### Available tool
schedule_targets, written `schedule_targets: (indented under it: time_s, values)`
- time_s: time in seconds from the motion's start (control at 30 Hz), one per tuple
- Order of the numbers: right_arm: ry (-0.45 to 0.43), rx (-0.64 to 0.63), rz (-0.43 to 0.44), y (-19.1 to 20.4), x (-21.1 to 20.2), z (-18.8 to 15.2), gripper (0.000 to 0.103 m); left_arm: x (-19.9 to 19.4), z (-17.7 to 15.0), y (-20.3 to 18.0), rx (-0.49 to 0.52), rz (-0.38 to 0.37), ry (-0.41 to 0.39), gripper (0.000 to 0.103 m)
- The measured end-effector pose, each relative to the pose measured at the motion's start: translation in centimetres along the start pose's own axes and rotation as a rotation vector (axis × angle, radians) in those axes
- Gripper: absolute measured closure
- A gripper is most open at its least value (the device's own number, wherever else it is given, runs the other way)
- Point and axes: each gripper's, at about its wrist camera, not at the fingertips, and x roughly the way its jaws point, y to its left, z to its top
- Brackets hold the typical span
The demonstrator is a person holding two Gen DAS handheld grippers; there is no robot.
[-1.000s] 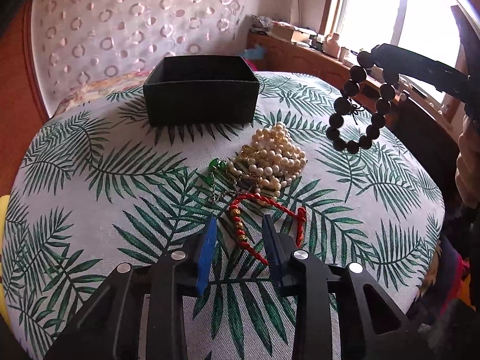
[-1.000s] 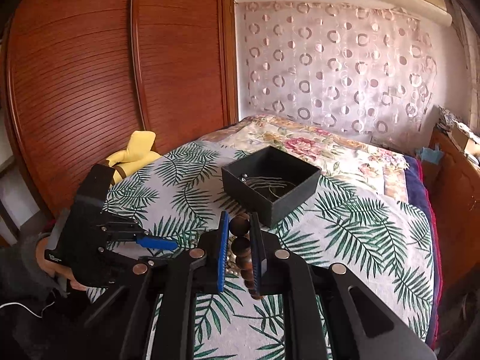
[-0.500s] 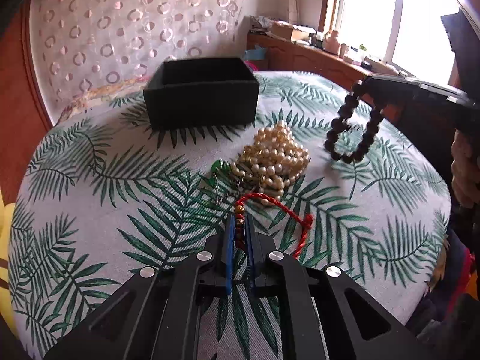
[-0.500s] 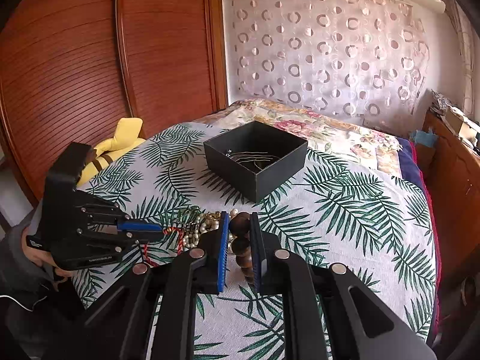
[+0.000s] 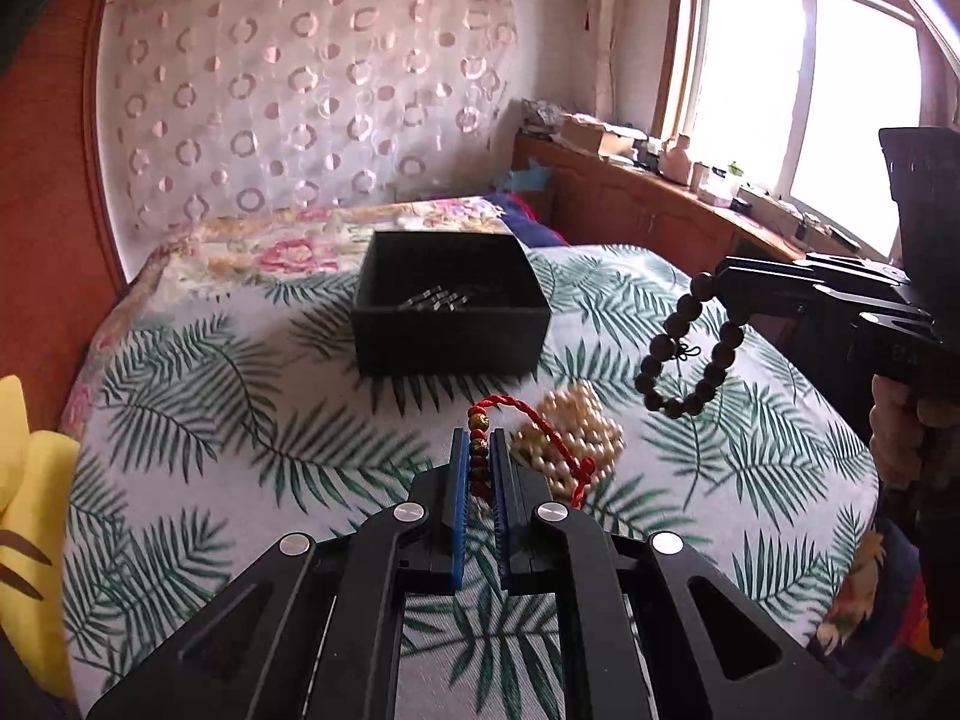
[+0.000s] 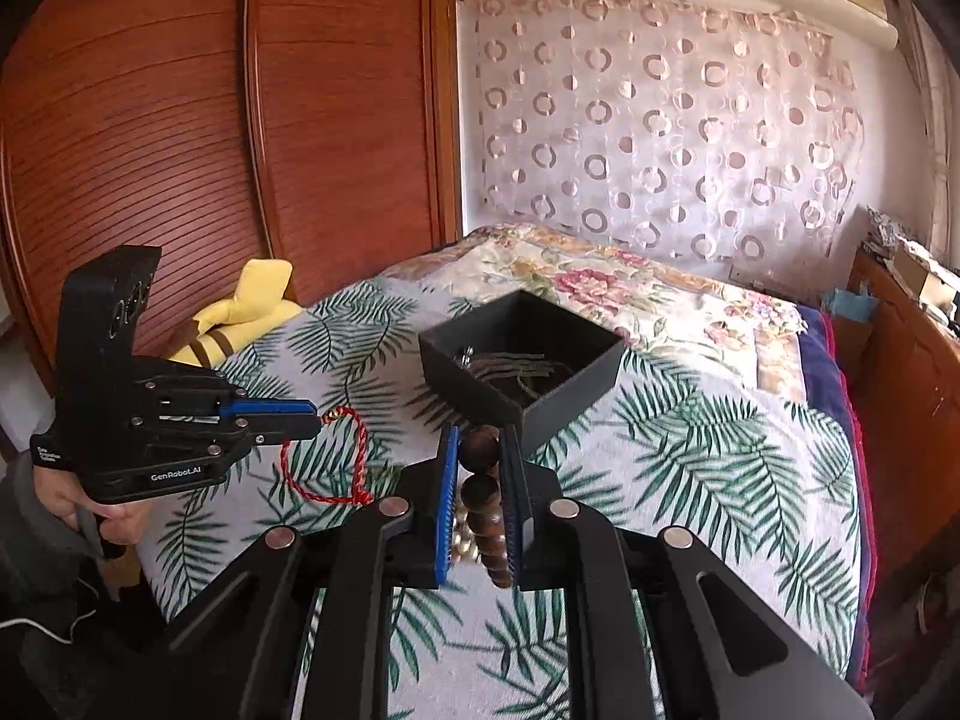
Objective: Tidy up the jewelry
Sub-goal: 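Lower the bead bracelet and red string into the black box while opening both tools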
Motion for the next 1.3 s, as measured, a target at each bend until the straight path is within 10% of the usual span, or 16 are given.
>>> schedule_targets:
  time_s: [0.73,1.3]
  values:
    - [-0.021,-0.024,-0.065,-2.4,6.8,8.6,0.088,1.3,4.7,1.6,0.002,0.051,-0.056,0.097]
    - [0.14,0.053,-0.061,-4.1,12.8,5.4,0.087,4.5,7.6,2.9,0.006,0.12,-0.043,0.097]
